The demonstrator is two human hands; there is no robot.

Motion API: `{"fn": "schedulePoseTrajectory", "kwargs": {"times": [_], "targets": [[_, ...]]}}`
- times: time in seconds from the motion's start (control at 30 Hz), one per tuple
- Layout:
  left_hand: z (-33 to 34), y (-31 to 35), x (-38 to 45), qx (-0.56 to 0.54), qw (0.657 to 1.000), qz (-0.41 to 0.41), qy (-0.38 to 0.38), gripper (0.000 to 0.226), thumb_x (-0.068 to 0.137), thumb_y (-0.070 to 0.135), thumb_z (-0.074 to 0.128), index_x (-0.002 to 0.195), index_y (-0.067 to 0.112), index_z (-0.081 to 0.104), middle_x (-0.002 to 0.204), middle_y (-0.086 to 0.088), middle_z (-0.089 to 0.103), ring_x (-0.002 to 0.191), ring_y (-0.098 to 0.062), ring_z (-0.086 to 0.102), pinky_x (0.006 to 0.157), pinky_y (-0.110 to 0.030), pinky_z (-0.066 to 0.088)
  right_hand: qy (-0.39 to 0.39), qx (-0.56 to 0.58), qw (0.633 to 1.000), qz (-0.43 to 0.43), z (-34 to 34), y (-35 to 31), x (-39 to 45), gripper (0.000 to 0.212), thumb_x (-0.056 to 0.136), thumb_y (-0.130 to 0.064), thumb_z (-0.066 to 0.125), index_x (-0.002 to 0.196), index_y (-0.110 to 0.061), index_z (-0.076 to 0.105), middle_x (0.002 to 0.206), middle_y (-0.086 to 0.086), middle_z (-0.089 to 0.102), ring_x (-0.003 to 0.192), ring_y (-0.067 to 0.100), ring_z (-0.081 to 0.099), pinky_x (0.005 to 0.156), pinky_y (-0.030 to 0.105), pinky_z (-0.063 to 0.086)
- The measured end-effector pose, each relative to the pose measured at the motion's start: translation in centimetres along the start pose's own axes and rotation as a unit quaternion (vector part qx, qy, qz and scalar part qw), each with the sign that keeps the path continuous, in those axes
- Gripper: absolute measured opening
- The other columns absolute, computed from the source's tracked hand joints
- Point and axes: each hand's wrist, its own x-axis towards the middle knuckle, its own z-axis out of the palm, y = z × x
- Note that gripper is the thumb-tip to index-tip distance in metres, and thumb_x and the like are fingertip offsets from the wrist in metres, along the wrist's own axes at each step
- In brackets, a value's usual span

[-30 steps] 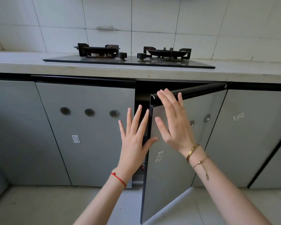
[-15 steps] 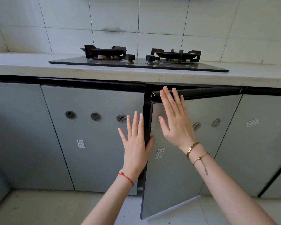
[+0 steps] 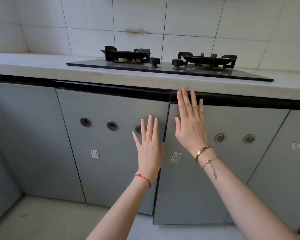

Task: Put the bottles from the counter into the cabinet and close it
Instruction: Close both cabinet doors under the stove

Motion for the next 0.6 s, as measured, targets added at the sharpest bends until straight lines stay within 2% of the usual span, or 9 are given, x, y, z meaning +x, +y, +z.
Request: {"fn": "schedulePoseTrajectory", "kwargs": {"times": [0.17,0.4,0.6], "targets": [[1.1,-1.2,0.7,0.047,0.999,0.015,-0.007,0.084,0.092,0.034,0.059,0.156,0.020,0.006,0.165,-0.001,-0.005,0.152,-0.030,-0.006,0.117,-0.065,0.013,0.004,-0.018,1.000,0.003,1.3,0.4,0.8,0.077,0.093,-0.018,0.045,0.154,-0.015,-0.003,0.163,0.000,-0.008,0.150,0.022,-0.009,0.123,0.050,0.002],[1.6,-1.7,1.1,0.047,0.999,0.019,0.000,0.080,0.093,0.037,0.056,0.156,0.021,0.009,0.166,0.000,-0.001,0.152,-0.030,-0.003,0.116,-0.067,0.014,0.011,-0.019,1.000,0.001,2.5,0.8,1.3,0.077,0.093,-0.016,0.045,0.154,-0.014,-0.003,0.163,0.002,-0.007,0.150,0.024,-0.010,0.123,0.050,0.001],[0.9,-2.6,0.9,0.058,0.998,0.040,0.002,0.075,0.096,0.036,0.049,0.156,0.022,0.006,0.166,0.004,-0.001,0.153,-0.026,-0.001,0.116,-0.066,0.014,0.049,0.009,0.999,0.020,3.3,0.7,0.0,0.063,0.101,-0.018,0.039,0.154,-0.013,0.006,0.162,0.000,-0.004,0.151,0.022,-0.006,0.123,0.047,0.003]]}}
